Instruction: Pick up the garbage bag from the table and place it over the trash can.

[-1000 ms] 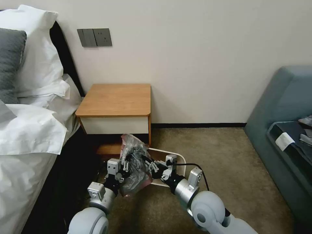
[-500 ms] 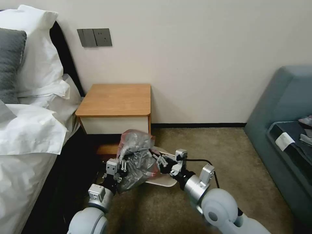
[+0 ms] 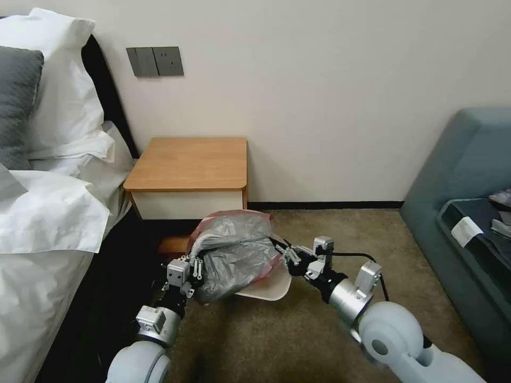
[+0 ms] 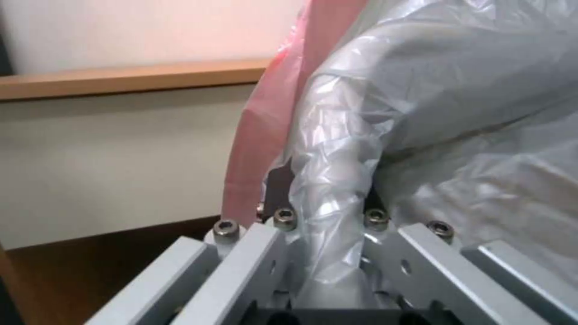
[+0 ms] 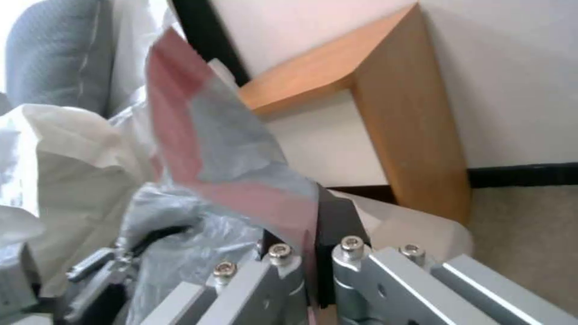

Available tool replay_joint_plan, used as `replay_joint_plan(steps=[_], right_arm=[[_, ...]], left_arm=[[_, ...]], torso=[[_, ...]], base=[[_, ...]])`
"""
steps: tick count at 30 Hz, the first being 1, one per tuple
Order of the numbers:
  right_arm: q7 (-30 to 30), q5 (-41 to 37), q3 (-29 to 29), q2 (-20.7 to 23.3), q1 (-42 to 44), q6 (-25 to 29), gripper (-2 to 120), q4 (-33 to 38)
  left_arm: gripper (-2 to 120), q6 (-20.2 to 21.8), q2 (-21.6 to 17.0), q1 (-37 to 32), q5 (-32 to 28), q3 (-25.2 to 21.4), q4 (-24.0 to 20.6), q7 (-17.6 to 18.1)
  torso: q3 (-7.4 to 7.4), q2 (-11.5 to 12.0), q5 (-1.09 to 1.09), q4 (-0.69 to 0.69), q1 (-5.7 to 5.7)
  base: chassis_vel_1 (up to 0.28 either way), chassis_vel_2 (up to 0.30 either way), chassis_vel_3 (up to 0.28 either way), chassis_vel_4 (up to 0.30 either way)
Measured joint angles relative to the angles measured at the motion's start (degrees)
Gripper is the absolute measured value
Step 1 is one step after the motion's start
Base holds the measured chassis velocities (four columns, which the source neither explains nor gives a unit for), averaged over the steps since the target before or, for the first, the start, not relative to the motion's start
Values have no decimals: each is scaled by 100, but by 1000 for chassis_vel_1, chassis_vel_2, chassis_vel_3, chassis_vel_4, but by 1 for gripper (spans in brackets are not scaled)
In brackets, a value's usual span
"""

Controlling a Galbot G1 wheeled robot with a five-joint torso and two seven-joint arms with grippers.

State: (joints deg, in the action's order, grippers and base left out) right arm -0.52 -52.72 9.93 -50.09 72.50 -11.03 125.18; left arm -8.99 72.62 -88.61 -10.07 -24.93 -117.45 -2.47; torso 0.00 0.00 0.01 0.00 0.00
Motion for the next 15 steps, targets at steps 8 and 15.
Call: replay_joint_plan(steps=[8, 15], right_arm=[[-14, -177, 348, 408, 145, 0, 0, -29], [-32, -245, 523, 650, 283, -20, -1, -47]], left_arm=[[3, -217, -19, -20, -261, -62, 20, -124], [3, -222, -21, 36, -448, -70, 26, -143]], torso=[[0, 0, -1, 0, 0], [0, 0, -1, 0, 0]], base=[[0, 0, 0, 0], [0, 0, 0, 0]])
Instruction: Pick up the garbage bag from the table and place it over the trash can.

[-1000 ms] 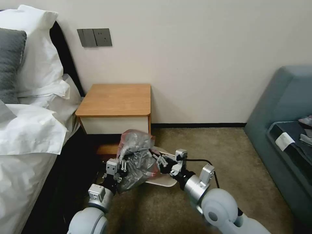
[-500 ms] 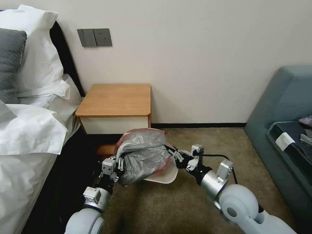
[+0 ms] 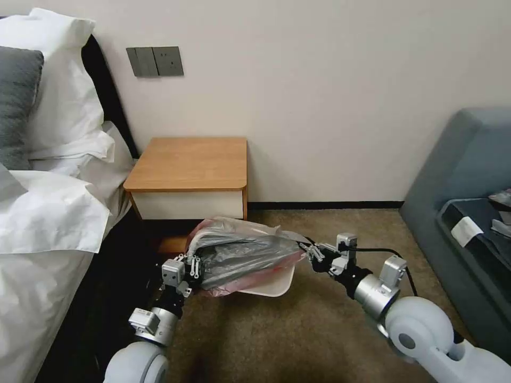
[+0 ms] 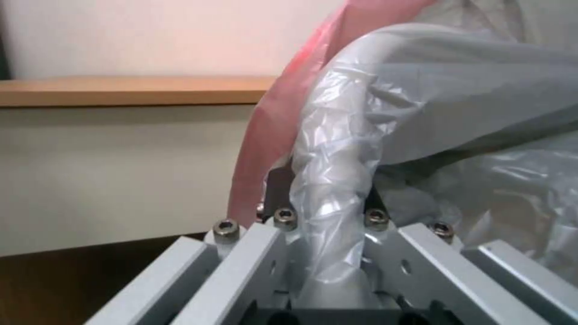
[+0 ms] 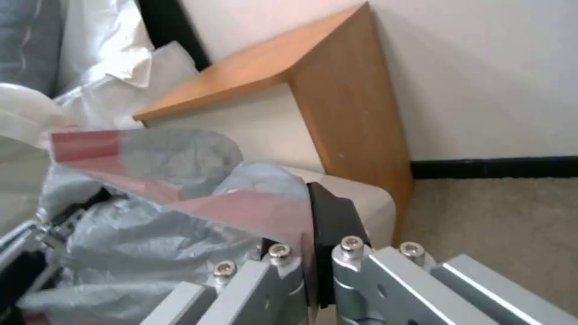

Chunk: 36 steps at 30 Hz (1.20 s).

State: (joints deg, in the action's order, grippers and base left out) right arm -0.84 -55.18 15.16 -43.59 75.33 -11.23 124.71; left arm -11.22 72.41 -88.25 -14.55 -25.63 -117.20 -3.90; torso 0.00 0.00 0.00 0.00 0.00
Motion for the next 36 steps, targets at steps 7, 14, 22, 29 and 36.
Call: replay_joint_plan(steps=[7, 14, 22, 29, 36], right_arm=[[4, 7, 60, 324, 74, -39, 23, -128], [312, 399, 438, 581, 479, -16, 48, -24], [524, 994, 647, 478, 570, 220, 78, 164], [492, 1033, 453, 484, 399, 216, 98, 163], [476, 1063, 317, 427, 252, 218, 100, 138]], left_arm=[[3, 0, -11, 3, -99, -4, -34, -25], [3, 36, 4, 69, -203, 19, -39, -6], [2, 98, -48, 109, -151, 115, -24, -31], [2, 116, -94, 105, -81, 176, -19, -69], [2, 112, -118, 47, 108, 203, -21, -181]], torso=[[0, 0, 0, 0, 0], [0, 0, 0, 0, 0], [0, 0, 0, 0, 0], [0, 0, 0, 0, 0], [0, 1, -1, 0, 0]], base=[[0, 0, 0, 0], [0, 0, 0, 0], [0, 0, 0, 0], [0, 0, 0, 0], [0, 0, 0, 0]])
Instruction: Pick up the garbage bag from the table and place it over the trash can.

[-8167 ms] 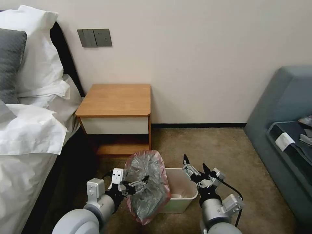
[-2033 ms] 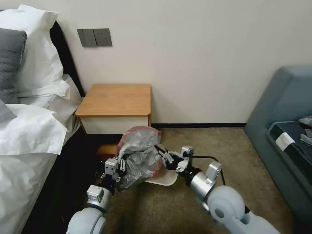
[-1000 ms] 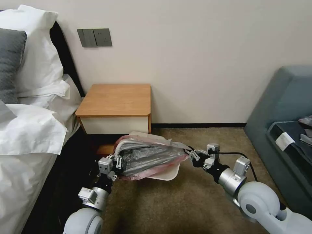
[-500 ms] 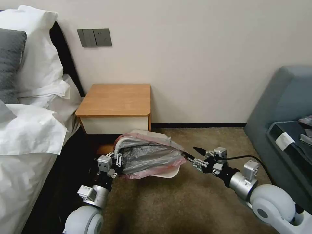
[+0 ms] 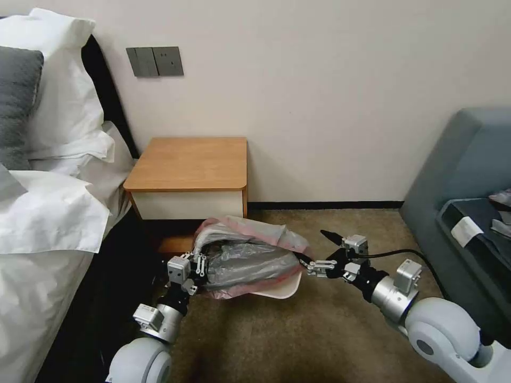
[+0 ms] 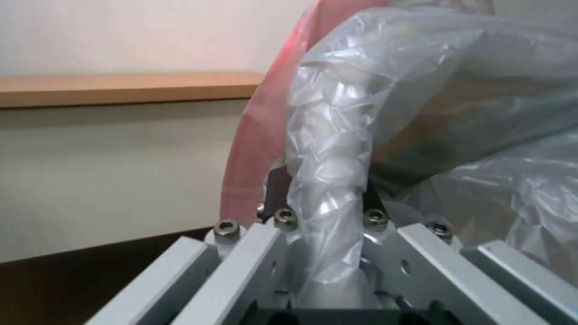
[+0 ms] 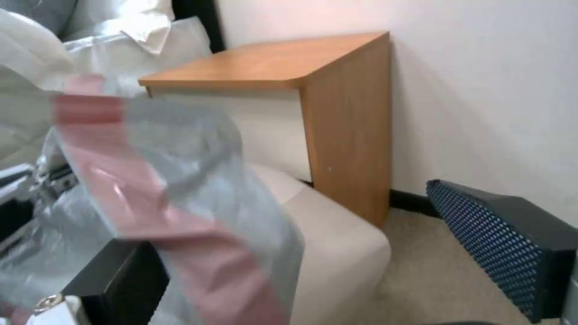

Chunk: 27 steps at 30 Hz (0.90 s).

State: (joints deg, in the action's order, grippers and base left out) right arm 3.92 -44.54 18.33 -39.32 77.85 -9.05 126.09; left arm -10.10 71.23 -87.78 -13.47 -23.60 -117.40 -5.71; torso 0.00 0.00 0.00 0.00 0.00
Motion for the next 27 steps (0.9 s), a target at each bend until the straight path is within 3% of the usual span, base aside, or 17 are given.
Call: replay_joint_plan(steps=[10, 20, 27], right_arm=[[-71, -172, 118, -82, -12, 0, 100, -300], [-19, -63, 236, -116, 88, 57, 100, -744], [13, -9, 420, -195, 222, 118, 100, -787]], left_arm=[[2, -214, -7, -78, 231, -59, 49, -257], [2, -418, 15, -5, -936, -321, -67, -641], [2, -221, 23, 85, -1404, -287, -77, -513]], torso=[[0, 0, 1, 0, 0], [0, 0, 0, 0, 0], [0, 0, 0, -1, 0]], base=[[0, 0, 0, 0], [0, 0, 0, 0], [0, 0, 0, 0]])
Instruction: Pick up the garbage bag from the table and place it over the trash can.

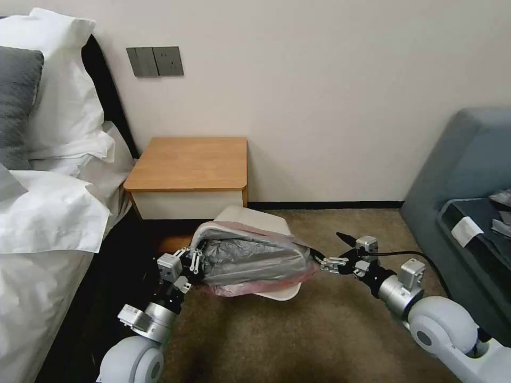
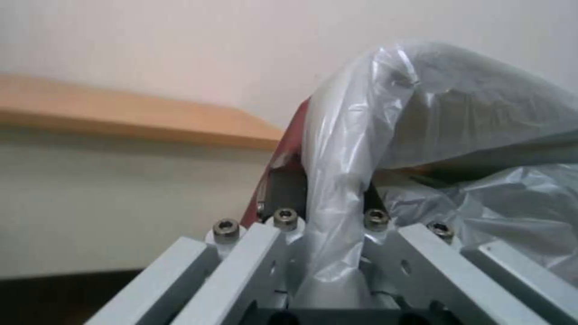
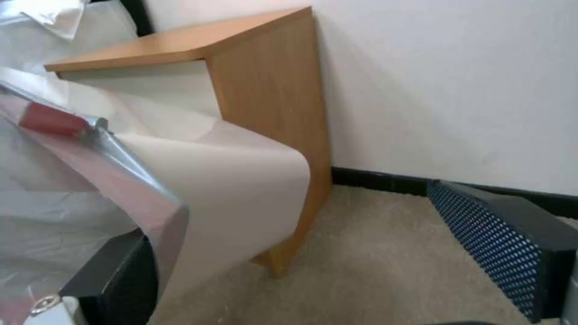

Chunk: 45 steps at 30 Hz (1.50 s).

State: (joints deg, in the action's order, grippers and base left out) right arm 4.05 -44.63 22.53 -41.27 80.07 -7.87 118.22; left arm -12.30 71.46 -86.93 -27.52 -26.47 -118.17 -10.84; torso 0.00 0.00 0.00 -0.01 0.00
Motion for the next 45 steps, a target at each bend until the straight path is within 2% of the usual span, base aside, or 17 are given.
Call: replay_joint_plan(steps=[2, 5, 6, 9, 10, 11, 13, 21, 24, 26, 28, 30, 32, 34, 36, 40, 45], right_arm=[[0, 23, 33, -33, 31, 23, 100, 30], [10, 140, 148, -181, 129, 117, 100, 275], [10, 140, 148, -181, 129, 117, 100, 275], [67, 304, 287, -389, 270, 202, 100, 491], [67, 304, 287, -389, 270, 202, 100, 491], [83, 411, 371, -505, 356, 236, 100, 589], [95, 577, 469, -632, 454, 288, 100, 711], [-22, 794, 673, -924, 614, 364, 100, 1126], [-275, -32, 657, -1209, 876, 154, 100, 1636], [-338, -239, 637, -1269, 938, 124, 100, 1740], [-721, -1156, 459, -1551, 1220, 27, 100, 2163], [-833, -1349, 383, -1626, 1272, 14, 100, 2258], [-1535, -1829, -230, -2027, 1420, -70, 100, 2520], [-1592, -1831, -299, -2064, 1428, -81, 100, 2524], [-1894, -1689, -861, -2355, 1538, -167, 100, 2543], [-2068, -1443, -1298, -2588, 1519, -211, 100, 2543], [-2264, -1324, -1574, -2770, 1192, -286, 100, 2341]], left_arm=[[2, 138, 9, 18, -108, 39, -19, 114], [2, 816, 18, 8, -431, 165, -246, 587], [2, 816, 18, 8, -431, 165, -246, 587], [2, 1514, 49, 61, -746, 190, -504, 1031], [2, 1514, 49, 61, -746, 190, -504, 1031], [2, 1758, 60, 108, -787, 163, -555, 1155], [2, 1954, 58, 136, -693, 102, -565, 1206], [2, 2011, 38, 109, -220, 33, -423, 1205], [2, 2028, 125, 186, -163, 73, -326, 1349], [2, 2028, 144, 198, -169, 85, -318, 1368], [2, 1973, 223, 251, -240, 120, -277, 1397], [2, 1942, 233, 262, -256, 128, -265, 1397], [2, 1779, 263, 307, -291, 164, -199, 1399], [2, 1760, 263, 313, -292, 168, -193, 1399], [2, 1661, 278, 351, -295, 193, -177, 1393], [2, 1551, 291, 357, -290, 224, -176, 1357], [2, 1410, 300, 353, -183, 256, -154, 1262]], torso=[[0, 0, 0, 0, 0], [0, 0, -1, 1, 0], [0, 0, -1, 1, 0], [0, 0, 0, 1, 0], [0, 0, 0, 1, 0], [0, 0, -1, 0, 0], [0, 0, -1, 0, 0], [0, 0, -1, 1, 0], [0, 0, -1, 1, 0], [0, 0, -1, 1, 0], [0, 0, -2, 0, 0], [0, 0, -1, 0, 0], [1, 0, -1, 0, 0], [0, 0, 0, 0, 1], [0, 0, -1, 0, 1], [0, 0, -2, 0, 1], [0, 0, 0, 0, 1]], base=[[0, 0, 0, 0], [0, 0, 0, 0], [0, 0, 0, 0], [0, 0, 0, 0], [0, 0, 0, 0], [0, 0, 0, 0], [0, 0, 0, 0], [0, 0, 0, 0], [0, 0, 0, 0], [0, 0, 0, 0], [0, 0, 0, 0], [0, 0, 0, 0], [0, 0, 0, 0], [0, 0, 0, 0], [0, 0, 0, 0], [0, 0, 0, 0], [0, 0, 0, 0]])
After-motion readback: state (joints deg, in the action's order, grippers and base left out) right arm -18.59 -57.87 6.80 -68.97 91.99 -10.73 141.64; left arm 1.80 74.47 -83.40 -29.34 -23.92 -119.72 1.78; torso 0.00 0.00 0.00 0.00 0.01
